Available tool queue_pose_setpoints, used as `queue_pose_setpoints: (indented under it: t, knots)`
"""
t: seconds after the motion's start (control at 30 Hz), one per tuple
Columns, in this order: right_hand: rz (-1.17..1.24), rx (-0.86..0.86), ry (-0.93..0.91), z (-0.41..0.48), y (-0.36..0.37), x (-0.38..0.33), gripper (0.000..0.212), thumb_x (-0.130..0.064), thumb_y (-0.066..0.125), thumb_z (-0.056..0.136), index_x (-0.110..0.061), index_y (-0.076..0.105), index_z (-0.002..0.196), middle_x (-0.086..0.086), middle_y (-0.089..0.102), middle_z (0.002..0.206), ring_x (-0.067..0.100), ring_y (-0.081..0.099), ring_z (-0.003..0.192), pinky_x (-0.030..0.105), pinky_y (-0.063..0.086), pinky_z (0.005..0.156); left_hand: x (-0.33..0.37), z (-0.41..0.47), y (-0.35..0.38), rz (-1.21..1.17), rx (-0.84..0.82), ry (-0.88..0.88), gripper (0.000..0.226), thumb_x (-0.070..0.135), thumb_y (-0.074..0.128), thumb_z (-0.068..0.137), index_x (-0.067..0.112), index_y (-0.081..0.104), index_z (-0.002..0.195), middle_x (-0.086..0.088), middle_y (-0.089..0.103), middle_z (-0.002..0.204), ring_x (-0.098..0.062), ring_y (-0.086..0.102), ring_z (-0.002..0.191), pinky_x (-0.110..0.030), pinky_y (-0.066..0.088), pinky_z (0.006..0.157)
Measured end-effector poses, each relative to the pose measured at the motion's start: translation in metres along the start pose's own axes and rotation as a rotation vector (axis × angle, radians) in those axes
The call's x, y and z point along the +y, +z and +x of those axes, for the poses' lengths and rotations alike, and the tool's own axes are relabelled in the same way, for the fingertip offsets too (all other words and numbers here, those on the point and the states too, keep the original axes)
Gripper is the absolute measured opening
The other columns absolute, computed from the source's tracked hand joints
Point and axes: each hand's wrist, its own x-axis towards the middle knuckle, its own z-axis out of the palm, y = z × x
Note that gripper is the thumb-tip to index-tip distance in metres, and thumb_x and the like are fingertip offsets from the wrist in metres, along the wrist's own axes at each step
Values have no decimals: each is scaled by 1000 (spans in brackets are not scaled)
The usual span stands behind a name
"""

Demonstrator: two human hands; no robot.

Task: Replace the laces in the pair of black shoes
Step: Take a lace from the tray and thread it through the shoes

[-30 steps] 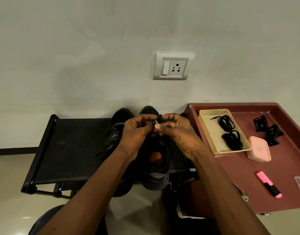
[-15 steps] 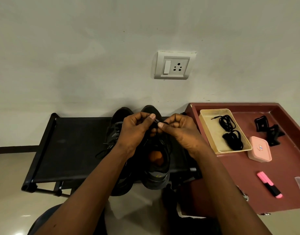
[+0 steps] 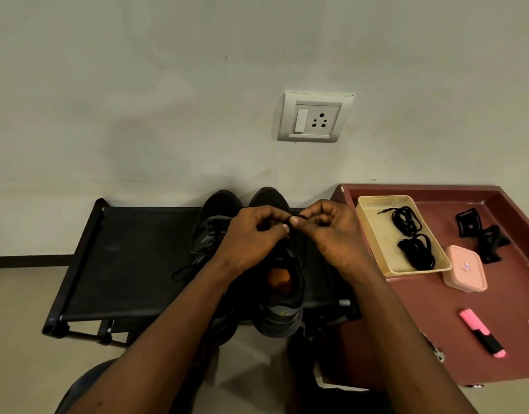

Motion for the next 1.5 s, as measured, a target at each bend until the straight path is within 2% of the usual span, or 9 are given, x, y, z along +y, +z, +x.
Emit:
queue_pose_setpoints:
  t: [0.2,0.37,0.53,0.67,0.8,0.9,1.03,1.17,1.5]
  knots:
    - [-48,46,-9,2,4,3,13,-21,86,85,-18,73,85,1,75,74,14,75,74,28,61,70,2,-3,-7,290,-70,103,10,28,65,98,30,72,92,11,70,86,-10,67,83,-45,56,81]
    - [-33,26,11,2,7,5,12,-20,82,89,-17,71,90,-2,77,75,11,76,75,27,61,72,6,-4,-12,119,-233,-9,22,21,52,106,21,73,100,-17,70,98,-39,65,96,-62,51,92]
    - [66,-11,62,2,10,3,14,-14,80,90,-8,69,94,8,78,79,21,78,79,38,63,80,3,-5,-9,309,-146,118,10,22,73,91,31,69,93,20,67,90,0,65,88,-20,49,75]
    - [154,-26,94,0,11,0,13,-8,80,89,-5,68,90,3,75,70,16,76,70,24,59,68,4,-7,-8,385,77,225,14,32,83,85,30,69,88,31,63,76,10,62,77,-9,42,66]
    - [167,-45,127,1,8,0,13,-8,81,88,-4,68,89,-1,71,64,10,71,64,16,56,62,7,-9,-10,403,163,302,25,37,78,90,29,64,109,13,68,81,-5,66,75,-27,55,71]
    - [184,-28,163,1,8,0,13,-12,82,88,-8,69,86,0,71,66,9,71,65,16,55,61,11,-11,-8,437,139,379,12,34,70,95,26,66,102,11,69,86,-11,66,80,-43,55,76]
    - [367,-6,306,5,3,1,15,-18,81,88,-16,71,78,5,75,79,15,73,74,24,57,63,14,-8,-8,46,159,219,12,20,64,97,8,64,95,0,69,96,-18,67,89,-46,58,84]
    - [425,56,421,10,4,10,13,-20,83,86,-18,71,80,3,76,77,11,70,69,23,55,59,22,-8,-8,-396,141,59,30,18,58,91,-12,57,91,-13,56,83,-15,53,74,-24,48,71]
    - [252,312,451,24,4,48,16,-18,84,86,-14,69,81,2,73,71,7,62,56,20,48,46,23,-28,-23,-321,229,-145,32,17,47,93,17,42,61,0,37,55,-13,26,50,-30,23,50]
